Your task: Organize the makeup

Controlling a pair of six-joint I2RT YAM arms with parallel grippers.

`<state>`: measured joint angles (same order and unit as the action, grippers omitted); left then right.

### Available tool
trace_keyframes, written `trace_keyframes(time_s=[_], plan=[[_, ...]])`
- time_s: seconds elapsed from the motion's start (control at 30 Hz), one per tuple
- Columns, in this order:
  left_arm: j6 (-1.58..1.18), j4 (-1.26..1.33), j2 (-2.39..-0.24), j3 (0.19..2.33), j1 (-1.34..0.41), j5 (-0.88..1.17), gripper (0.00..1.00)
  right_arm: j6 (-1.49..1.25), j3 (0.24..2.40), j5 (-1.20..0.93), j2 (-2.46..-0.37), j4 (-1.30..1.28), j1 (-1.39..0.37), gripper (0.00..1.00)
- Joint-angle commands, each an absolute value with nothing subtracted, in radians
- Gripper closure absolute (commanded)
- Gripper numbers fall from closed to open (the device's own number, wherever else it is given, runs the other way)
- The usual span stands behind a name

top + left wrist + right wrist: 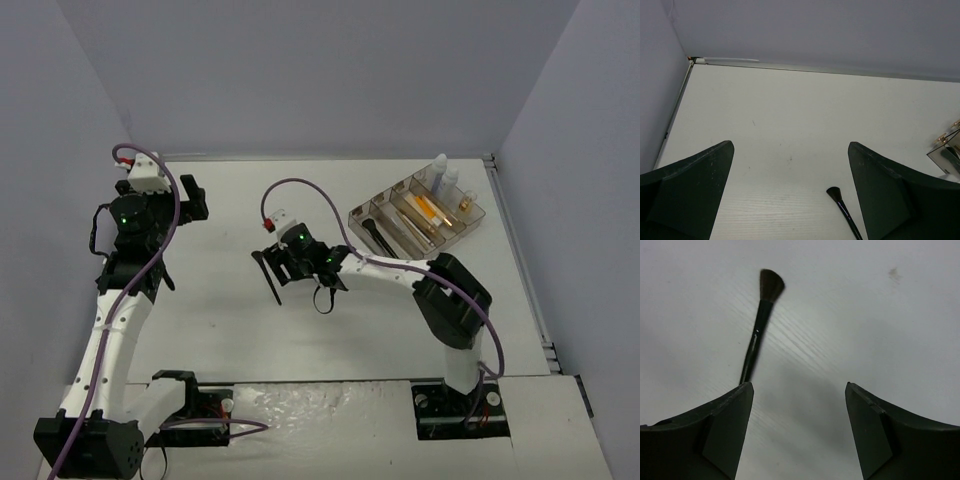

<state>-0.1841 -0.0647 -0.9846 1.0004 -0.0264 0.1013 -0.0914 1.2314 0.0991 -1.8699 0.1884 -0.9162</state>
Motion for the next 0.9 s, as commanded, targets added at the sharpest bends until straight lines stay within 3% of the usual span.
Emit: trace_keyframes(time_s=[0.0, 0.43, 0.73, 0.8, 0.87], plan=[[-0.183, 0.002, -0.963, 1.036, -0.020, 0.110, 0.03, -0.154, 1.378, 0.176, -1.985, 0.255, -0.983, 0.29], [-0.193, 0.002, -0.965, 1.038, -0.020, 0.117, 0.03, -0.153, 1.477, 0.170, -2.181, 0.261, -1.003, 0.40], [-0.193, 0.002, -0.968, 1.039, -0.018, 0.115, 0.03, -0.146, 1.393, 0.129, -2.151, 0.263, -0.985, 0.90], [-0.193, 0.002, -0.969, 1.039, -0.017, 0.115, 0.03, -0.149, 1.358, 0.114, -2.122, 0.262, -0.971, 0.98], [-0.195, 0.002, -0.971, 1.039, -0.017, 0.112, 0.03, -0.141, 1.310, 0.109, -2.081, 0.262, -0.957, 1.00]])
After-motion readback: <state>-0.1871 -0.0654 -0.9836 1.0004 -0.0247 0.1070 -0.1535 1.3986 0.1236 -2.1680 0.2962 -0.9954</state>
